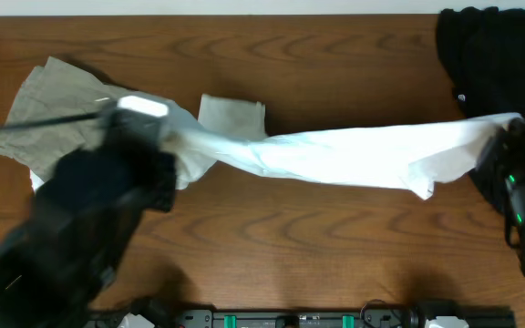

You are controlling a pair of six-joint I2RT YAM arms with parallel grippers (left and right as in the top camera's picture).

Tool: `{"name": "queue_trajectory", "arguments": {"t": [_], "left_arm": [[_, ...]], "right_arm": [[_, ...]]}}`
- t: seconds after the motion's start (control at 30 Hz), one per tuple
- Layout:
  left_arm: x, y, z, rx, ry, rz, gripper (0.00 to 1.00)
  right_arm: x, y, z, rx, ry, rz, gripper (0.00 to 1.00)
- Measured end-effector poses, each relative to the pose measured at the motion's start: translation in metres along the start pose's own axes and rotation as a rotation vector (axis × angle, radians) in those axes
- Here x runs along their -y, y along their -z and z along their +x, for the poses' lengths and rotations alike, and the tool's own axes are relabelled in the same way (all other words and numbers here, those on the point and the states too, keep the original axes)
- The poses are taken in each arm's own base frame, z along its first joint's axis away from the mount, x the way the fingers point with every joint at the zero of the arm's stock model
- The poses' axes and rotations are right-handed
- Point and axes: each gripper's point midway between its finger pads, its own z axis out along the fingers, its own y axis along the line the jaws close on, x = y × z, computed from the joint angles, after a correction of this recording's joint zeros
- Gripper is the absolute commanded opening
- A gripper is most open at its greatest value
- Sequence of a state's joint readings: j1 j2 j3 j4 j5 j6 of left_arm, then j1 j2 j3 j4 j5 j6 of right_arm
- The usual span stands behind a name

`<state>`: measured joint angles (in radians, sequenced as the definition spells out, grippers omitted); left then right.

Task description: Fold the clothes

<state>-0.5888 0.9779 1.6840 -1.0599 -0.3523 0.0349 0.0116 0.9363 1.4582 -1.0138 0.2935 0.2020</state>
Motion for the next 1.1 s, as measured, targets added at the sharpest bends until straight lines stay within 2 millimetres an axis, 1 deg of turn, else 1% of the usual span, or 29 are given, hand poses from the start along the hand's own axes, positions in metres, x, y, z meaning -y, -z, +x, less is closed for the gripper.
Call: {"name": "queue_trajectory", "arguments": {"t": [0.03, 0.07, 0.13, 0.17, 0.23, 0.3, 0.4, 0.47, 0.57, 0.6, 0.63, 0.67, 0.73, 0.77, 0.8, 0.83, 0.87, 0.9, 0.97, 1.0, 1.03, 1.07, 1.1], "left_arm": [[-0.007, 0.014, -0.01, 0.046, 0.02, -0.005, 0.06], [-0.012, 0.024, -0.016, 0.078, 0.034, -0.009, 0.06], [-0.024, 0.049, -0.029, 0.157, 0.069, -0.016, 0.06], [-0.029, 0.059, -0.034, 0.187, 0.083, -0.018, 0.06], [-0.036, 0.073, -0.039, 0.227, 0.102, -0.028, 0.06], [-0.04, 0.074, -0.04, 0.232, 0.107, -0.048, 0.06], [-0.038, 0.061, -0.041, 0.2, 0.094, -0.069, 0.06], [-0.031, 0.042, -0.041, 0.156, 0.073, -0.08, 0.06], [-0.017, 0.003, -0.039, 0.069, 0.031, -0.093, 0.06], [-0.012, -0.012, -0.038, 0.038, 0.017, -0.101, 0.06], [-0.006, -0.031, -0.037, 0.003, 0.002, -0.111, 0.06], [-0.003, -0.046, -0.036, -0.019, -0.006, -0.121, 0.06], [0.004, -0.086, -0.032, -0.077, -0.024, -0.146, 0.06], [0.007, -0.11, -0.029, -0.107, -0.032, -0.159, 0.06], [0.009, -0.129, -0.028, -0.122, -0.036, -0.17, 0.06], [0.01, -0.154, -0.026, -0.136, -0.039, -0.182, 0.06], [0.011, -0.173, -0.025, -0.141, -0.044, -0.194, 0.06], [0.01, -0.197, -0.021, -0.152, -0.052, -0.209, 0.06], [0.007, -0.237, -0.014, -0.166, -0.07, -0.232, 0.06], [0.005, -0.249, -0.009, -0.179, -0.081, -0.234, 0.06], [0.002, -0.262, -0.003, -0.195, -0.09, -0.231, 0.06], [0.001, -0.267, 0.0, -0.204, -0.097, -0.225, 0.06], [-0.002, -0.271, 0.002, -0.21, -0.098, -0.216, 0.06]], "right_arm": [[0.002, 0.008, -0.005, 0.028, -0.008, -0.002, 0.01], [0.005, 0.017, -0.011, 0.057, -0.017, 0.0, 0.01], [0.01, 0.035, -0.025, 0.12, -0.037, 0.003, 0.01], [0.013, 0.043, -0.031, 0.147, -0.046, 0.006, 0.01], [0.017, 0.054, -0.041, 0.192, -0.061, 0.014, 0.01], [0.019, 0.056, -0.045, 0.204, -0.065, 0.023, 0.01], [0.016, 0.042, -0.044, 0.167, -0.053, 0.038, 0.01], [0.011, 0.02, -0.04, 0.117, -0.035, 0.054, 0.01], [0.0, -0.027, -0.03, 0.008, 0.004, 0.081, 0.01], [-0.004, -0.041, -0.026, -0.023, 0.016, 0.088, 0.01], [-0.009, -0.061, -0.02, -0.065, 0.033, 0.096, 0.01], [-0.013, -0.078, -0.015, -0.097, 0.046, 0.102, 0.01], [-0.022, -0.116, -0.002, -0.164, 0.074, 0.114, 0.01], [-0.027, -0.134, 0.005, -0.192, 0.089, 0.114, 0.01], [-0.034, -0.154, 0.012, -0.219, 0.105, 0.108, 0.01], [-0.039, -0.169, 0.017, -0.232, 0.113, 0.101, 0.01], [-0.044, -0.185, 0.022, -0.244, 0.119, 0.093, 0.01], [-0.049, -0.199, 0.026, -0.251, 0.124, 0.085, 0.01], [-0.056, -0.223, 0.036, -0.27, 0.132, 0.073, 0.02], [-0.057, -0.23, 0.039, -0.276, 0.132, 0.068, 0.02], [-0.056, -0.234, 0.04, -0.278, 0.13, 0.066, 0.02], [-0.056, -0.236, 0.039, -0.279, 0.127, 0.064, 0.02], [-0.054, -0.235, 0.031, -0.267, 0.118, 0.061, 0.02]]}}
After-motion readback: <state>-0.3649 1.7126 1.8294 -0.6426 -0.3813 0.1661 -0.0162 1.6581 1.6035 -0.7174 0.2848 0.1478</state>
